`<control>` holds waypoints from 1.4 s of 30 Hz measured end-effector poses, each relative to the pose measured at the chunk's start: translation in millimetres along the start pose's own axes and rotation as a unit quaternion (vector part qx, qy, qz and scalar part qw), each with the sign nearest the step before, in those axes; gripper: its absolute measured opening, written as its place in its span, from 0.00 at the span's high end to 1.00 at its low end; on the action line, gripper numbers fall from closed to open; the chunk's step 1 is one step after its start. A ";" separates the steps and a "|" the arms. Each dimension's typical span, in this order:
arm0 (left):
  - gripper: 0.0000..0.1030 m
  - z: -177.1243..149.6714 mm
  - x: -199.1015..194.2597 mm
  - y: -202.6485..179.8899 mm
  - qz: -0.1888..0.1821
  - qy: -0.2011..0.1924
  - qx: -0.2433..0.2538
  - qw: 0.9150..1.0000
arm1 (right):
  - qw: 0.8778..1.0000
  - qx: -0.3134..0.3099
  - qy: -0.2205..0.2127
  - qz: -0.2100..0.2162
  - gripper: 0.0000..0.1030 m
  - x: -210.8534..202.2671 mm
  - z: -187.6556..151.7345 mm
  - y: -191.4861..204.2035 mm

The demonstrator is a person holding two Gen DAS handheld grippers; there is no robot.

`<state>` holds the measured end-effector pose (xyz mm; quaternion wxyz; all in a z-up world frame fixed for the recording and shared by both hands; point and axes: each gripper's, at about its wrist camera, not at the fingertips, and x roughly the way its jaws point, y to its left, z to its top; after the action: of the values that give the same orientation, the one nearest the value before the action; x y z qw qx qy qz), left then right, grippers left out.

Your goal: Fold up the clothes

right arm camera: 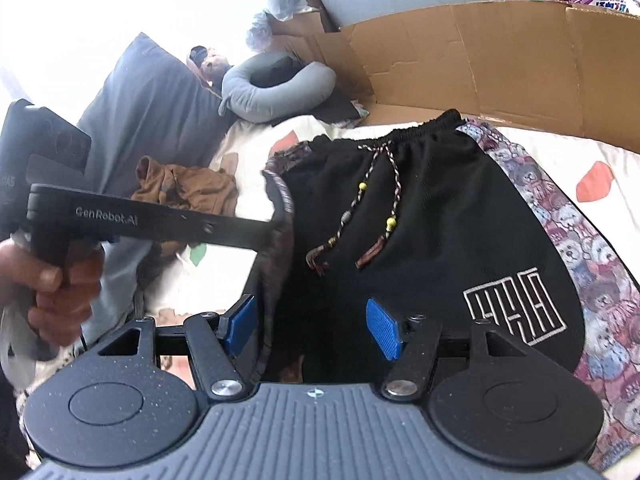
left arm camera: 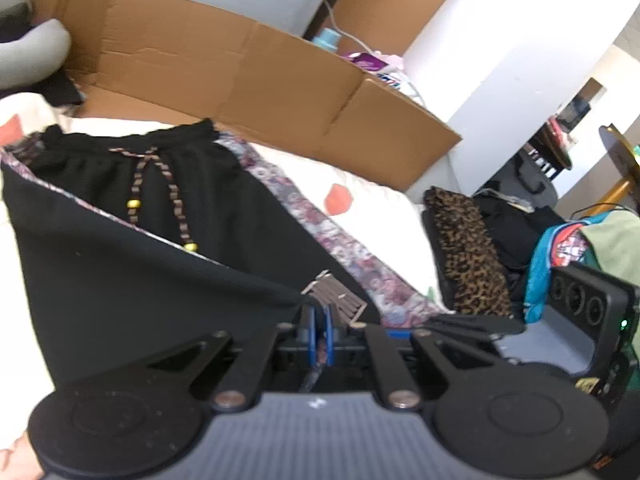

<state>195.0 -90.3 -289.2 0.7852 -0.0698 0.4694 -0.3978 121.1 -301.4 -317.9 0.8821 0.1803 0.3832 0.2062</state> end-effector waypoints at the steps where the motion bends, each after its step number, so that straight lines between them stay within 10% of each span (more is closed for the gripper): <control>1: 0.95 0.0 4.8 -3.1 -0.005 0.001 -0.002 1.000 | 1.000 0.005 -0.002 0.003 0.35 1.8 1.2 -0.9; 10: 0.95 -2.8 41.9 -26.3 -0.039 0.028 -0.005 0.999 | 0.999 0.035 -0.010 -0.007 0.38 13.1 0.7 -21.1; 16: 0.95 -3.5 55.2 -35.2 -0.055 0.030 -0.009 0.998 | 0.998 0.059 -0.017 -0.021 0.71 16.0 -6.3 -39.1; 18: 0.95 -3.5 57.6 -37.4 -0.062 0.029 -0.004 0.998 | 0.998 0.061 -0.021 -0.027 0.97 15.8 -7.9 -42.9; 22: 0.92 -5.4 53.6 -36.9 -0.082 0.021 -0.007 0.996 | 0.997 0.073 -0.029 -0.023 0.99 7.9 -9.6 -52.2; 26: 0.60 -9.1 50.6 -34.3 -0.060 0.013 -0.003 0.998 | 0.997 0.070 -0.027 -0.022 0.99 1.8 -9.3 -57.3; 42: 0.49 -26.7 54.9 20.3 0.021 0.028 -0.086 0.996 | 0.991 0.110 -0.030 -0.072 0.99 -23.5 -17.7 -90.2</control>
<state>198.5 -107.5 -351.1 0.7712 -0.1162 0.5245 -0.3416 113.5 -387.0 -358.1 0.8805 0.2544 0.3888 0.0935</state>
